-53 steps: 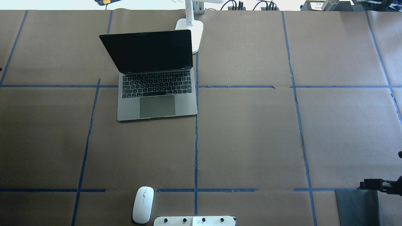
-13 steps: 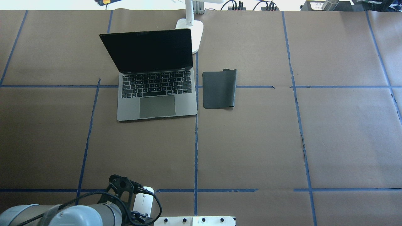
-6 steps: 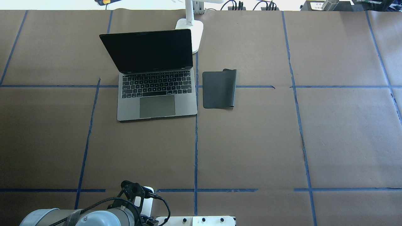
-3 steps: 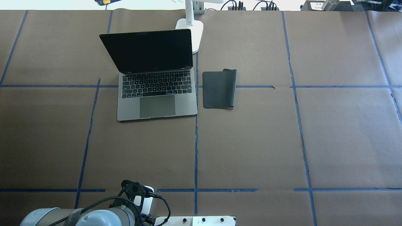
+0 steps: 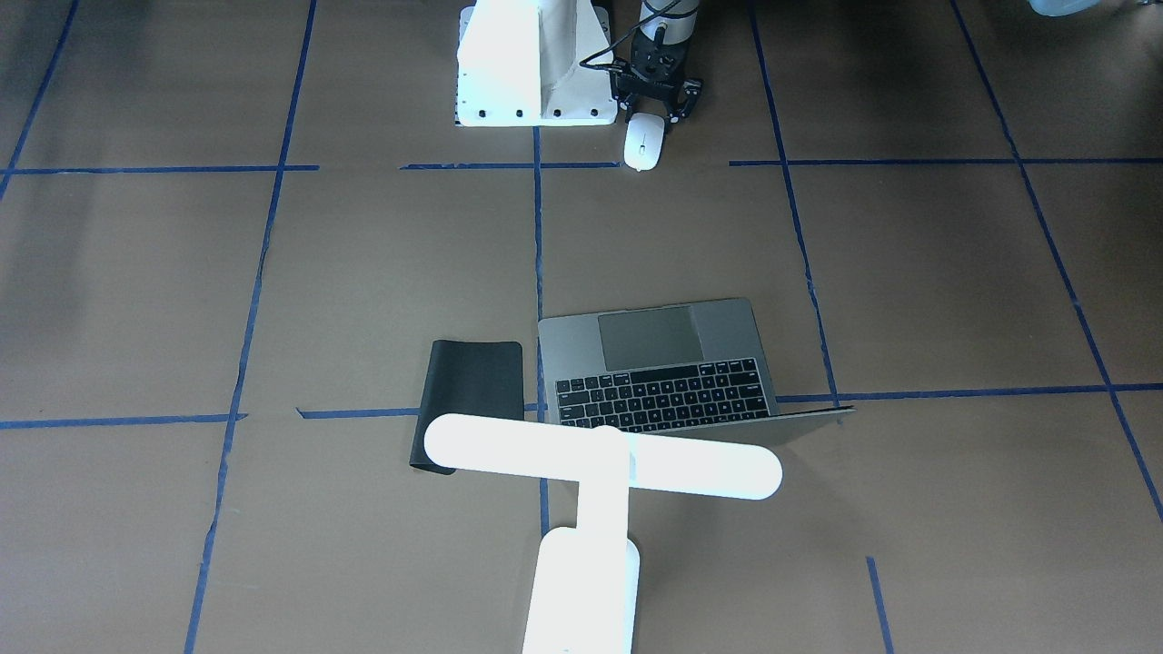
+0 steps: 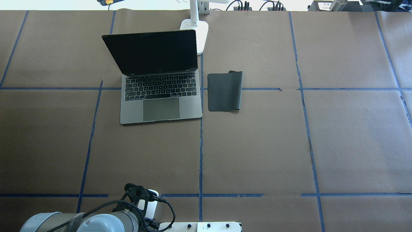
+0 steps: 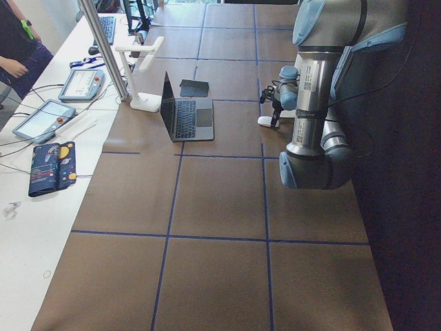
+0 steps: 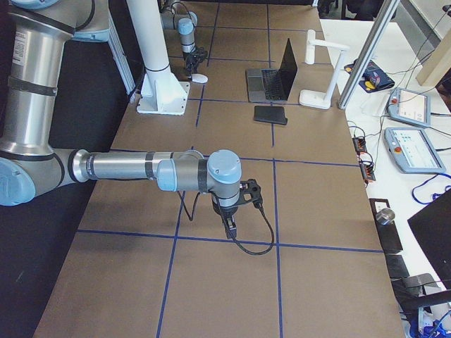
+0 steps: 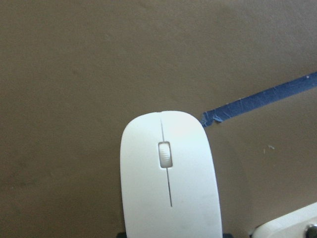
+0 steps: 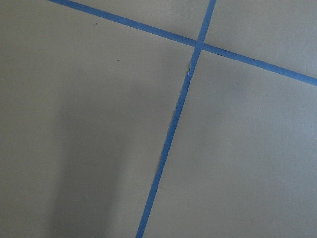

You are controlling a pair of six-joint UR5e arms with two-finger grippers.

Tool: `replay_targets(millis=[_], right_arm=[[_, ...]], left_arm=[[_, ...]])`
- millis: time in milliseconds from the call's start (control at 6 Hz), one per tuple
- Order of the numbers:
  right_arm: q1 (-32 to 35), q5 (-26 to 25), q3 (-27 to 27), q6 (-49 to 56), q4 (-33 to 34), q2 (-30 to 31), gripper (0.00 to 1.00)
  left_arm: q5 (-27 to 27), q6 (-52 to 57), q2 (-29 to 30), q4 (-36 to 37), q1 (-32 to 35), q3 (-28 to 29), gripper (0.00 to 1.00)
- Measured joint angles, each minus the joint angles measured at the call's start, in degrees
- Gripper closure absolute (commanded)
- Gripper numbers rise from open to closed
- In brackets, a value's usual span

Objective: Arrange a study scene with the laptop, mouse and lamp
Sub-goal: 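Lower the left gripper and grasp the white mouse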

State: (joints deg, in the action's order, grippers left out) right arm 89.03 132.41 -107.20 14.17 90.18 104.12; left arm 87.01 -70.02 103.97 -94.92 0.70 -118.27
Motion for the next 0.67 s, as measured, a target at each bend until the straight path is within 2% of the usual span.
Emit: replay_targets(millis=[667], right_arm=[[0.0, 0.04, -0.03, -0.1, 0.0, -0.05, 0.0]], left_arm=[[0.0, -0.07, 0.77, 0.0, 4.05, -0.85, 0.95]])
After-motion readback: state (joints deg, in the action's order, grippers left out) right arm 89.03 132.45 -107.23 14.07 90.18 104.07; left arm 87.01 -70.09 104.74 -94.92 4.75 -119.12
